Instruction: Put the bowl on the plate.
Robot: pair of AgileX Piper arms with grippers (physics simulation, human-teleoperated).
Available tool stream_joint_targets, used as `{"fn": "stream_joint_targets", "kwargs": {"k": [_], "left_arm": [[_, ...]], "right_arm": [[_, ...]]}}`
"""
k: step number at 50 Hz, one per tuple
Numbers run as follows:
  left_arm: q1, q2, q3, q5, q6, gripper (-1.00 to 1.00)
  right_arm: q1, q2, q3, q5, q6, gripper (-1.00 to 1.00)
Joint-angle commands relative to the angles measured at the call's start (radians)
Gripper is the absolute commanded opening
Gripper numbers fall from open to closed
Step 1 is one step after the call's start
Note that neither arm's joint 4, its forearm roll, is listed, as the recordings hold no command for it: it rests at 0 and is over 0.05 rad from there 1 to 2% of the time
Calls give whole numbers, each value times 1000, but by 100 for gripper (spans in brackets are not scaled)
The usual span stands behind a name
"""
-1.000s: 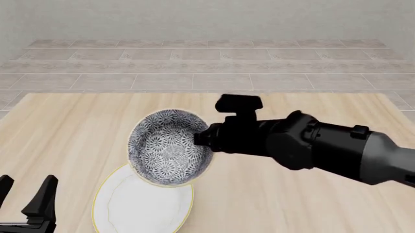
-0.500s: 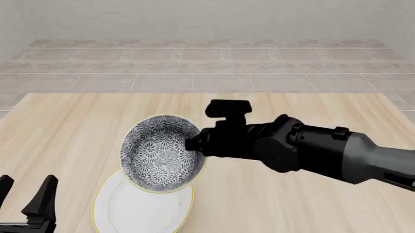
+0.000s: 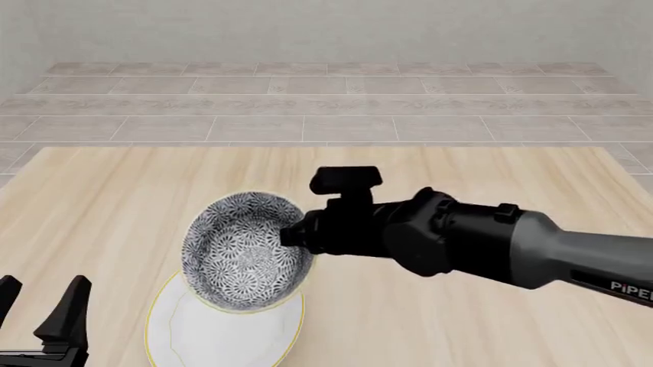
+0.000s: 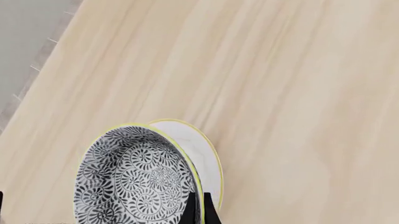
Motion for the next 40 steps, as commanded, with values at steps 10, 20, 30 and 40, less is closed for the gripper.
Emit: {"fn": "stream_joint_targets", "kwargs": {"k": [10, 20, 30, 40], "left_arm": [[0, 0, 0, 0, 0, 100], [0, 0, 0, 0, 0, 100], [0, 0, 0, 0, 0, 100], [0, 0, 0, 0, 0, 100]], "right_arm": [[33, 46, -20, -17, 14, -100], [43, 65, -21, -27, 18, -100], [54, 83, -22, -38, 24, -100], [66, 99, -26, -46, 28, -100]]}}
